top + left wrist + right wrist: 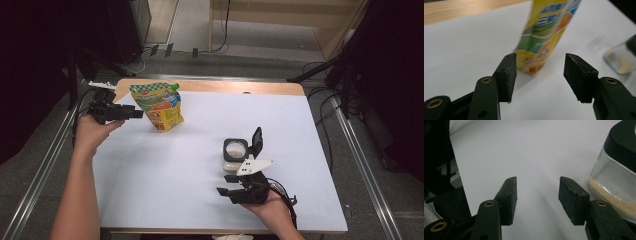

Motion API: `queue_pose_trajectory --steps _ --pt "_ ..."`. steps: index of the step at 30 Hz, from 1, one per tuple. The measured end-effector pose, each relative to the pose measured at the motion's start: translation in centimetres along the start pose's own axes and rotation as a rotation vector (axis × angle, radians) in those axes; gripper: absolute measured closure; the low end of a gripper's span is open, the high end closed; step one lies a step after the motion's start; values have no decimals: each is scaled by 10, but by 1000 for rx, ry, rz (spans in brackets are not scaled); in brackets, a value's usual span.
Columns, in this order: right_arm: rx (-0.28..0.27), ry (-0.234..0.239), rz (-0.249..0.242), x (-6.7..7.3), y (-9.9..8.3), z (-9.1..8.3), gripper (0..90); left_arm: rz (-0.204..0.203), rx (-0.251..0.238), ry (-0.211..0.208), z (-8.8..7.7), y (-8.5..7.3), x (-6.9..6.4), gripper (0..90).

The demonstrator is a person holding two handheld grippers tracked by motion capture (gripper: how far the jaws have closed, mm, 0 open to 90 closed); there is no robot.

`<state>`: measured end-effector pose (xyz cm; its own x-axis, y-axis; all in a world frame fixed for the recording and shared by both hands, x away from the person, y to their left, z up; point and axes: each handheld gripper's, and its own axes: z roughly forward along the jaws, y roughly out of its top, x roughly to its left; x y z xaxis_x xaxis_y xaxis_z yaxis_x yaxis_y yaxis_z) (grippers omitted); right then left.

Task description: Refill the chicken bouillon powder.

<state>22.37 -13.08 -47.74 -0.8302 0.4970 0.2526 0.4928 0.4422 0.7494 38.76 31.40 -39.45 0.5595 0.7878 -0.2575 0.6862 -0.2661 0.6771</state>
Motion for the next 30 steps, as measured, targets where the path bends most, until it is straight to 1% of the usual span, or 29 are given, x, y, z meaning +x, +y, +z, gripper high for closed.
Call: queue_pose_trajectory --steps 3,5,6,8,10,13,14,16,17,18,19,21,22,23,24,27,28,29,30 --pt "-1 -6 5 0 -1 -1 502 1 -31 -6 0 4 5 439" --pt "0 -7 6 0 -2 -1 501 3 -35 -10 2 6 6 420" --pt "-2 -10 9 -1 -2 -1 501 25 -48 -13 5 9 6 410" --pt "-5 -8 15 -1 -2 -1 500 42 -62 -21 9 14 5 404" --pt "-5 -9 21 0 -2 0 500 61 -63 -12 14 18 3 402" --pt "-6 -5 17 2 0 2 500 75 -61 -25 22 22 1 407" --pt "-7 -6 13 2 1 2 500 79 -62 -36 25 23 0 420" --pt "-9 -2 8 4 2 4 500 78 -54 -34 32 24 -2 449" --pt "-9 -2 8 4 2 4 500 78 -54 -34 32 24 -2 478" --pt "-7 4 -3 6 4 7 499 83 -42 -28 37 25 -5 486" --pt "-4 5 -5 7 4 8 499 79 -40 -28 39 25 -6 499" --pt "1 8 -14 10 6 11 499 67 -45 -32 39 25 -8 531" --pt "3 12 -13 11 6 12 498 66 -52 -42 39 25 -9 568" --pt "4 17 -18 12 7 13 498 66 -52 -42 39 25 -9 595" --pt "4 16 -24 12 8 15 497 70 -48 -41 39 25 -11 612" --pt "11 18 -29 13 10 17 495 63 -44 -50 39 26 -13 649" --pt "11 21 -30 14 11 19 494 58 -38 -64 39 26 -14 649" --pt "18 25 -35 15 13 22 491 71 -29 -68 38 26 -16 699" --pt "19 27 -35 15 14 23 489 75 -30 -64 38 26 -18 715"
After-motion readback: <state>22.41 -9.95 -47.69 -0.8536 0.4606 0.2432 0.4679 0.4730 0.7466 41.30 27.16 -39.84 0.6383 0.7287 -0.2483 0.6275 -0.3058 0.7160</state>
